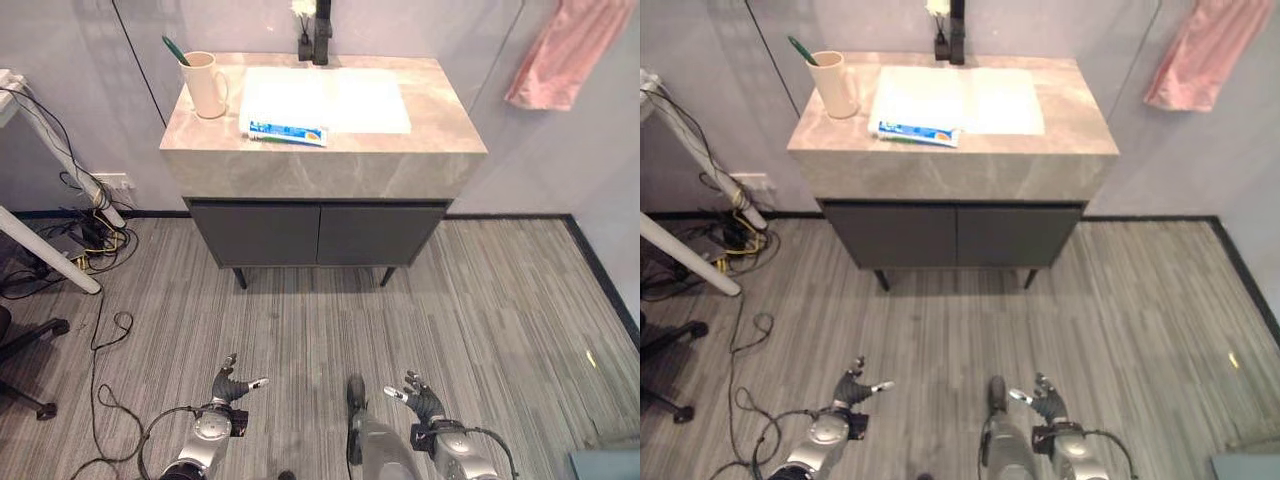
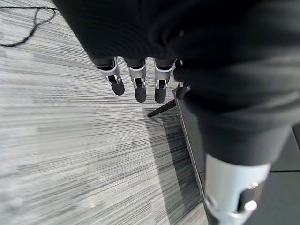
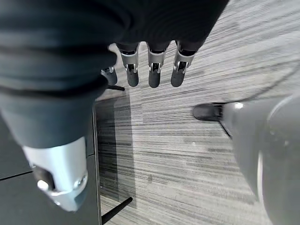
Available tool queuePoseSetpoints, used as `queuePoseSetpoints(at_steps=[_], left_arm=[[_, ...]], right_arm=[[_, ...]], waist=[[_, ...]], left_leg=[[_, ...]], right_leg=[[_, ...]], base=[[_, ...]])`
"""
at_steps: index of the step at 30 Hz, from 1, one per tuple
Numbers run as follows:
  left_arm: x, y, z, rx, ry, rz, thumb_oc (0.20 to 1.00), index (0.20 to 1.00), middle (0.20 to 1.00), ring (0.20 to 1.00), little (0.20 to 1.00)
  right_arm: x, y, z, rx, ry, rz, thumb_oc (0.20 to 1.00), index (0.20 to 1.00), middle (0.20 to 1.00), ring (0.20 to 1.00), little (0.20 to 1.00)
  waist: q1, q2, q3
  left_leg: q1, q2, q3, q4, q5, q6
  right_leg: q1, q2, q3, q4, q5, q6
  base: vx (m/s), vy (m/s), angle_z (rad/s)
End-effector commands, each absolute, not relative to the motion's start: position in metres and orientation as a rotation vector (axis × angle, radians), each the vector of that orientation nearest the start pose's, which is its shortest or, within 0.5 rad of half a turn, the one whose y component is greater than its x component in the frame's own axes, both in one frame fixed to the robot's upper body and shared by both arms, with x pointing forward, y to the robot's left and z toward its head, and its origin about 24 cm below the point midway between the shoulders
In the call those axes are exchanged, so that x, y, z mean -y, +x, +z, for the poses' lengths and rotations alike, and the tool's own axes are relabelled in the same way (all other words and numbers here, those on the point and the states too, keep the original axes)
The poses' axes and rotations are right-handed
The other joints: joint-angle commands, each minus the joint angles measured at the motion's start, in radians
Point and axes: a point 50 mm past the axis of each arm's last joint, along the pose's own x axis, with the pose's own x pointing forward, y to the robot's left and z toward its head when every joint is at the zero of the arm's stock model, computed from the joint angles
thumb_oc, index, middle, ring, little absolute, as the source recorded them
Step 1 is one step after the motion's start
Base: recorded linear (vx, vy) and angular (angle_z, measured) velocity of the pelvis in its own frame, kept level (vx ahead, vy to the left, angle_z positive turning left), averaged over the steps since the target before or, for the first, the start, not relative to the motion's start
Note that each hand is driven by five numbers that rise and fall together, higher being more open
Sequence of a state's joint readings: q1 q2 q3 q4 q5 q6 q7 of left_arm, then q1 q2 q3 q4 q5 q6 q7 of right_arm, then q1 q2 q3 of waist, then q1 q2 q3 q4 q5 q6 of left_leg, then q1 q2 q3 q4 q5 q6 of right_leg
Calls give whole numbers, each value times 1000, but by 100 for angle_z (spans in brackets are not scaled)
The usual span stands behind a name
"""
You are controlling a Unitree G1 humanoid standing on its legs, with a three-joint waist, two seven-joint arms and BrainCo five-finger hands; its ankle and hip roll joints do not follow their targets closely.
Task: Put brush and paste in cup on sink, flatten towel.
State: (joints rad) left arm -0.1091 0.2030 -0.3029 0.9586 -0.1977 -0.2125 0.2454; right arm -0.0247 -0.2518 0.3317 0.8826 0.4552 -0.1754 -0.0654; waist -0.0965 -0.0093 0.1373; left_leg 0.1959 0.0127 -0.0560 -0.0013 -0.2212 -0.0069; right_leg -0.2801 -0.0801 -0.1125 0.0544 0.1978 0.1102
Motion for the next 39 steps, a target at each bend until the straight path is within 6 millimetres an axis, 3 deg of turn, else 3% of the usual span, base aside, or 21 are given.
queuePoseSetpoints(at_steps=[1, 4, 6, 8, 9, 11, 14, 15, 17, 18, 20, 24, 26, 29, 30, 31, 34, 35, 36, 37, 39], left_arm=[[-191, 218, -94, -532, 221, 125, 1000, 1000, 1000, 1000, 1000], [-191, 216, -95, -537, 204, 122, 1000, 1000, 1000, 1000, 1000], [-188, 224, -90, -512, 187, 112, 1000, 1000, 1000, 1000, 1000], [-184, 232, -84, -484, 185, 99, 1000, 1000, 1000, 1000, 1000], [-180, 237, -81, -465, 194, 81, 1000, 1000, 1000, 1000, 1000], [-178, 239, -80, -459, 200, 74, 1000, 1000, 1000, 1000, 1000], [-174, 240, -80, -457, 216, 60, 1000, 1000, 1000, 1000, 1000], [-175, 240, -81, -460, 223, 66, 1000, 1000, 1000, 1000, 1000], [-179, 232, -86, -480, 214, 86, 1000, 1000, 1000, 1000, 1000], [-180, 229, -87, -486, 209, 89, 1000, 1000, 1000, 1000, 1000], [-184, 222, -92, -507, 202, 103, 1000, 1000, 1000, 1000, 1000], [-193, 211, -95, -522, 208, 117, 1000, 1000, 1000, 1000, 1000], [-195, 211, -91, -499, 225, 96, 1000, 1000, 1000, 1000, 1000], [-200, 213, -85, -468, 252, 86, 1000, 1000, 1000, 1000, 1000], [-203, 216, -81, -451, 314, 56, 1000, 1000, 1000, 1000, 1000], [-205, 217, -79, -441, 345, 51, 1000, 1000, 1000, 1000, 1000], [-208, 216, -80, -453, 369, 45, 1000, 1000, 1000, 1000, 1000], [-209, 214, -81, -458, 374, 45, 1000, 1000, 1000, 1000, 1000], [-210, 211, -84, -475, 396, 38, 1000, 1000, 1000, 1000, 1000], [-210, 211, -84, -475, 396, 38, 1000, 1000, 1000, 1000, 1000], [-209, 214, -85, -475, 425, 24, 1000, 1000, 1000, 1000, 1000]], right_arm=[[198, 202, -100, -605, -21, -57, 1000, 1000, 1000, 1000, 1000], [203, 201, -98, -600, -58, -47, 1000, 1000, 1000, 1000, 1000], [208, 204, -96, -589, -76, -53, 1000, 1000, 1000, 1000, 1000], [211, 207, -94, -583, -108, -65, 1000, 1000, 1000, 1000, 1000], [213, 208, -93, -583, -143, -65, 1000, 1000, 1000, 1000, 1000], [215, 208, -93, -585, -150, -68, 1000, 1000, 1000, 1000, 1000], [218, 203, -95, -594, -144, -79, 1000, 1000, 1000, 1000, 1000], [217, 202, -96, -600, -160, -68, 1000, 1000, 1000, 1000, 1000], [213, 198, -101, -622, -186, -38, 1000, 1000, 1000, 1000, 1000], [211, 198, -101, -620, -192, -27, 1000, 1000, 1000, 1000, 1000], [210, 196, -104, -637, -203, -18, 1000, 1000, 1000, 1000, 1000], [199, 197, -104, -628, -196, 21, 1000, 1000, 1000, 1000, 1000], [195, 199, -103, -620, -172, 29, 1000, 1000, 1000, 1000, 1000], [190, 204, -99, -598, -162, 43, 1000, 1000, 1000, 1000, 1000], [185, 212, -93, -566, -169, 64, 1000, 1000, 1000, 1000, 1000], [183, 219, -88, -536, -184, 78, 1000, 1000, 1000, 1000, 1000], [180, 224, -85, -519, -175, 86, 1000, 1000, 1000, 1000, 1000], [179, 225, -84, -515, -175, 88, 1000, 1000, 1000, 1000, 1000], [178, 225, -83, -510, -175, 93, 1000, 1000, 1000, 1000, 1000], [178, 225, -83, -510, -175, 93, 1000, 1000, 1000, 1000, 1000], [179, 229, -80, -492, -176, 88, 1000, 1000, 1000, 1000, 1000]], waist=[[-23, -11, 11], [-22, 1, 10], [-12, -31, 39], [8, -55, 68], [16, -52, 80], [18, -61, 79], [17, -63, 71], [29, -61, 62], [69, -27, 48], [79, -25, 48], [98, -21, 36], [137, -16, 8], [141, -23, 4], [145, -27, 10], [149, -24, 22], [141, -18, 40], [130, 1, 64], [130, 3, 64], [124, 0, 61], [122, 1, 64], [113, -14, 70]], left_leg=[[64, -17, 80, 56, 79, -39], [-22, 26, 103, 328, 286, -122], [-148, 65, 151, 532, 393, -146], [-241, 80, 189, 626, 369, -121], [-293, 75, 211, 583, 317, -105], [-323, 62, 217, 585, 308, -100], [-369, 84, 279, 448, 261, -80], [-397, 71, 281, 285, 251, -64], [-421, 60, 196, -3, 391, -81], [-430, 63, 181, -75, 420, -93], [-487, 85, 168, -86, 443, -115], [-443, 62, 69, -86, 469, -99], [-432, 39, 69, -46, 439, -70], [-423, 23, 89, -18, 403, -34], [-394, 9, 115, -10, 367, 0], [-366, 10, 130, -16, 359, 10], [-317, 14, 132, -30, 343, 21], [-293, 14, 142, -40, 332, 26], [-261, 10, 152, -57, 319, 21], [-257, 10, 149, -59, 319, 21], [-248, 12, 132, -37, 285, -3]], right_leg=[[-36, -14, 9, 37, 2, 48], [31, 25, -20, 47, -48, 0], [85, 11, -27, 36, -81, -40], [122, 4, -26, 24, -110, -60], [151, 8, -27, 12, -116, -56], [167, 5, -24, 3, -119, -52], [200, 4, -31, -21, -137, -39], [222, 9, -19, -32, -155, -29], [292, 59, 19, -69, -178, -28], [319, 62, 28, -79, -192, -26], [365, 71, 58, -89, -218, -24], [417, 66, 135, -61, -277, -22], [420, 35, 152, 20, -299, -4], [352, 18, 166, 158, -276, 16], [244, -13, 145, 343, -164, 56], [201, -12, 129, 424, -109, 70], [136, -9, 87, 533, -108, 66], [120, -31, 52, 531, -97, 63], [108, -71, -9, 430, -116, 54], [114, -71, -12, 429, -117, 54], [114, -112, -22, 163, -107, 59]], base=[[435, -139, -3], [370, -201, -16], [259, -268, 11], [229, -232, 2], [175, -126, -6], [190, -62, 26], [284, -6, 31], [381, 106, 25], [615, 167, -3], [651, 166, -56], [510, 147, -73], [419, 208, -94], [376, 280, -108], [138, 195, -2], [185, 352, -24], [151, 268, -33], [131, 190, -25], [267, 196, 8], [222, 126, 1], [276, -1, -11], [198, -103, -28]])
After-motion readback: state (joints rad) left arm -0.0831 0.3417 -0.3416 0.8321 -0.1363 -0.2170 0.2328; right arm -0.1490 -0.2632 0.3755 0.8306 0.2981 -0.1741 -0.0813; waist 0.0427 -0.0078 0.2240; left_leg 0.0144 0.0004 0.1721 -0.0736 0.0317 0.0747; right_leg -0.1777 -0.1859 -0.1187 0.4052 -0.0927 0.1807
